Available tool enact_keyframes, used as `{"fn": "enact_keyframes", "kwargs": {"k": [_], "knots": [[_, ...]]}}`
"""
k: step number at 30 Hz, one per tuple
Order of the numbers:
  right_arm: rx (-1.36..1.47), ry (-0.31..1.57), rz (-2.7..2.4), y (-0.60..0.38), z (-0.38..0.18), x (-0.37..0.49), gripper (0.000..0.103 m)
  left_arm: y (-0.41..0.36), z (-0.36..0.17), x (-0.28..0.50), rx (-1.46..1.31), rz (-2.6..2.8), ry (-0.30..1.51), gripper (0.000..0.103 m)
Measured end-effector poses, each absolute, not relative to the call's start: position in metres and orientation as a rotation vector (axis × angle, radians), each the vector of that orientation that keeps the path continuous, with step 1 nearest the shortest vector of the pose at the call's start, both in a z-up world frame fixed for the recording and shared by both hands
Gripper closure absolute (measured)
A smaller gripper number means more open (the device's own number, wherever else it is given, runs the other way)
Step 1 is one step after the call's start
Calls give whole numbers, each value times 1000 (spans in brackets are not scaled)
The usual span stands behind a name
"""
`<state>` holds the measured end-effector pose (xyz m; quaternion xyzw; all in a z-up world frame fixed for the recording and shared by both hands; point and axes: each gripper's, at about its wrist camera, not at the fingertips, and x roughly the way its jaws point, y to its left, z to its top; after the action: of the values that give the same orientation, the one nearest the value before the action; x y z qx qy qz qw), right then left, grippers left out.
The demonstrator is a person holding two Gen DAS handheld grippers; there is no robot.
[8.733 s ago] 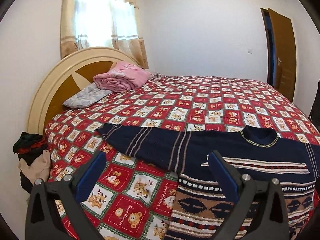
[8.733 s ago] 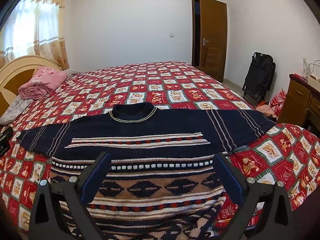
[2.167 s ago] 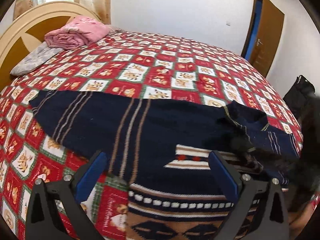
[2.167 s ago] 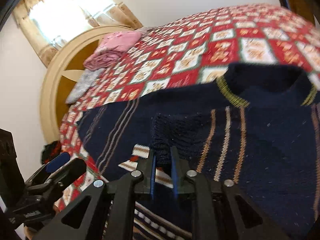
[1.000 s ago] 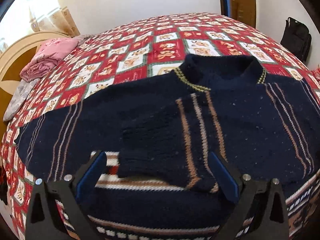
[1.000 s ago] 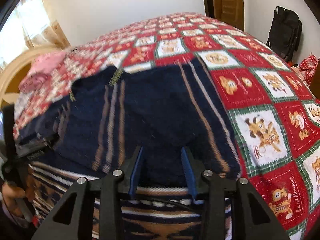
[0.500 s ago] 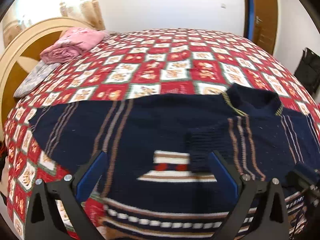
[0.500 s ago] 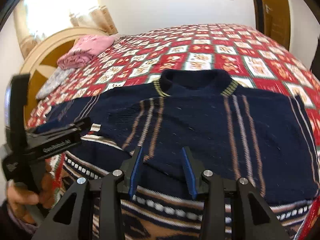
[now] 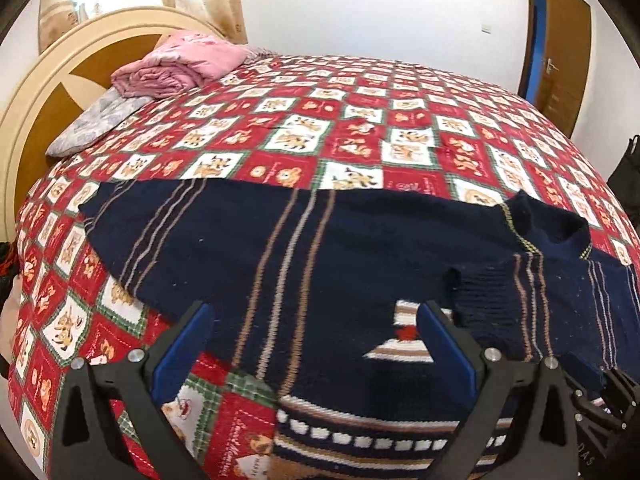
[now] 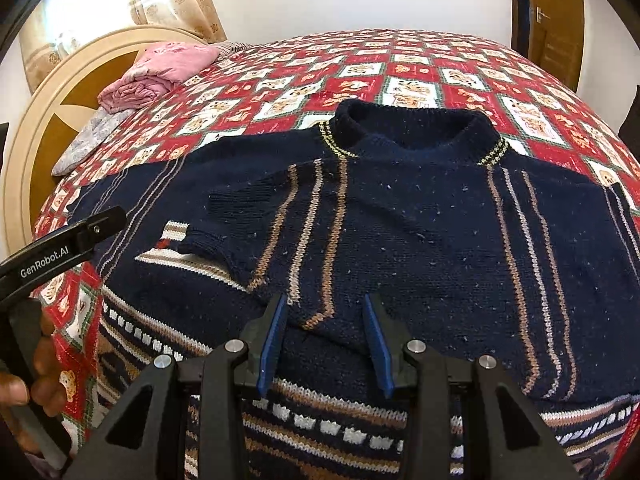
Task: Fold small clothes
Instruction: 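Release the sleeve onto the sweater front and withdraw the right gripper, then grasp the other sleeve cuff with the left gripper and lift it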
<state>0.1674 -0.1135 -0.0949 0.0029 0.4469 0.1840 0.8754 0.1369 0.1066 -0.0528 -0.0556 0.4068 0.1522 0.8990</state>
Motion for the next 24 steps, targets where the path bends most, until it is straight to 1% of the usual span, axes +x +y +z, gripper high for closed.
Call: {"fn": "enact_keyframes", "kwargs": {"k": [9, 11, 13, 14, 19, 22, 23, 24], "knots": [[50, 807, 413, -114, -68, 145, 62, 127, -55, 137, -108, 378, 851, 0], [60, 774, 426, -118, -62, 138, 58, 140, -55, 136, -113, 403, 849, 0], [82, 755, 440, -122, -59, 134, 45, 166, -56, 136, -166, 422, 861, 0], [100, 745, 449, -124, -57, 132, 43, 181, -55, 137, -197, 444, 867, 0], [130, 748, 457, -128, -57, 133, 42, 272, -45, 134, -307, 666, 812, 0], [138, 778, 467, -127, -62, 134, 42, 331, -48, 139, -436, 729, 783, 0], [140, 781, 468, -128, -62, 132, 42, 349, -52, 143, -469, 755, 785, 1], [141, 783, 468, -130, -62, 131, 42, 367, -57, 146, -499, 791, 786, 5]]}}
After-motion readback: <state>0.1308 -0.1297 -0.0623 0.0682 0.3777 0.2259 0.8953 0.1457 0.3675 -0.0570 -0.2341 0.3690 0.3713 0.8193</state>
